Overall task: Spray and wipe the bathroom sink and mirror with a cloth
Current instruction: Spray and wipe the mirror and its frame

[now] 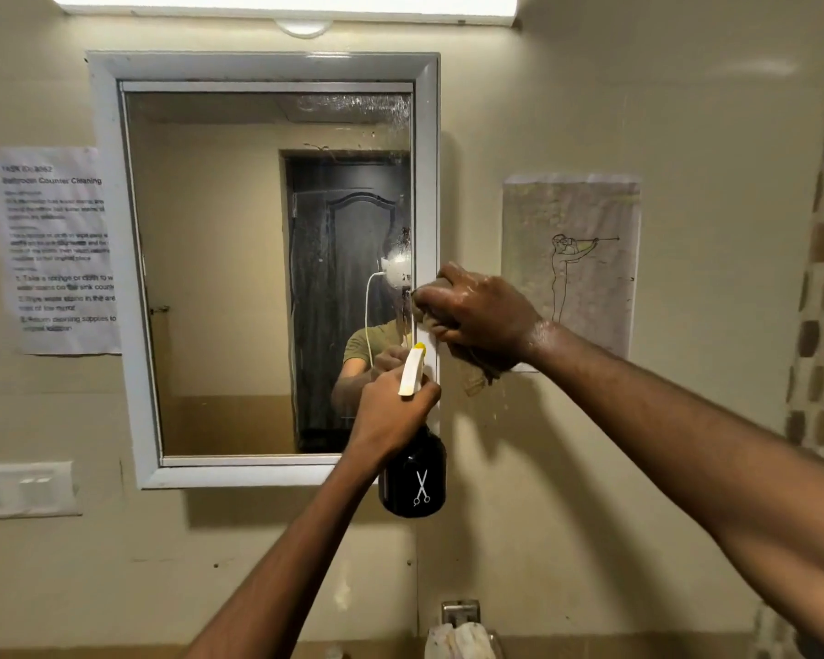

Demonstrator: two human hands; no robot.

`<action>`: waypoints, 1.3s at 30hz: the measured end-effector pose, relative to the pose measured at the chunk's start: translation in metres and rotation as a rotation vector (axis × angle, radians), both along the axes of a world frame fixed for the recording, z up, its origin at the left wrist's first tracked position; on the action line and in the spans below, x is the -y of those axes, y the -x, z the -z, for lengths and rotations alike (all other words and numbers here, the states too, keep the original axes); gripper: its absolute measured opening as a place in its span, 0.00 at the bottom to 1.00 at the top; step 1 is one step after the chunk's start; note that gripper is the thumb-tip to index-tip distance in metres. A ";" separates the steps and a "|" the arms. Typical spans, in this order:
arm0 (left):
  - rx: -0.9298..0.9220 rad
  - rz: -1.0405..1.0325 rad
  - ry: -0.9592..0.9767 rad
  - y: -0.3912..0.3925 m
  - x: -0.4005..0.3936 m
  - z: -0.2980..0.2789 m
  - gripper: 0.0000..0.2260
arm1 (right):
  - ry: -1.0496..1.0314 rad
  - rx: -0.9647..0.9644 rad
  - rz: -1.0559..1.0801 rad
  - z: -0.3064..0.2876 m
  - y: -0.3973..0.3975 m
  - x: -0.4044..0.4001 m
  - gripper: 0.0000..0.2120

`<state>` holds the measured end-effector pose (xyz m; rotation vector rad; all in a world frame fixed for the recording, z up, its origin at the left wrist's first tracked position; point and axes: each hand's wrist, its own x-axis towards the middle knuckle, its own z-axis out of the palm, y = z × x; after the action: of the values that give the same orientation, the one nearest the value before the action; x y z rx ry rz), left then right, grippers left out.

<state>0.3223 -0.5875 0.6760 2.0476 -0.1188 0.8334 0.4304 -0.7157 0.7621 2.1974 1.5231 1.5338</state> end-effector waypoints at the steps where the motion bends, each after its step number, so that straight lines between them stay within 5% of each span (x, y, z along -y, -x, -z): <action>1: -0.001 -0.002 -0.006 0.000 0.001 0.001 0.09 | 0.006 -0.001 0.010 -0.008 0.001 0.000 0.13; 5: -0.001 -0.015 -0.012 -0.001 0.008 0.006 0.04 | -0.427 -0.149 0.020 -0.049 0.010 -0.023 0.16; 8: -0.004 -0.033 -0.008 -0.001 0.011 0.006 0.07 | -0.552 -0.157 0.034 -0.041 0.009 -0.033 0.17; 14: -0.046 -0.010 -0.044 0.002 0.004 0.020 0.07 | -0.384 -0.184 -0.010 0.032 0.005 -0.022 0.16; 22: -0.039 -0.009 0.024 0.010 0.004 0.042 0.10 | -0.399 -0.128 0.011 -0.015 0.013 -0.022 0.16; 26: -0.038 -0.044 0.063 0.007 -0.006 0.050 0.08 | -0.152 -0.089 -0.066 0.049 0.001 -0.004 0.13; 30: -0.031 -0.046 0.021 0.006 -0.005 0.058 0.17 | 0.030 -0.137 -0.024 0.066 0.001 0.005 0.12; 36: -0.031 -0.041 -0.023 0.004 0.001 0.066 0.12 | -0.306 -0.129 0.013 -0.007 0.009 -0.011 0.18; 39: -0.042 -0.053 -0.044 0.002 -0.002 0.074 0.08 | -0.294 -0.121 -0.025 0.014 0.007 -0.012 0.15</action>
<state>0.3207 -0.5860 0.6024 2.1158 -0.0605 0.8266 0.4236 -0.7039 0.7477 2.4767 1.4413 1.7623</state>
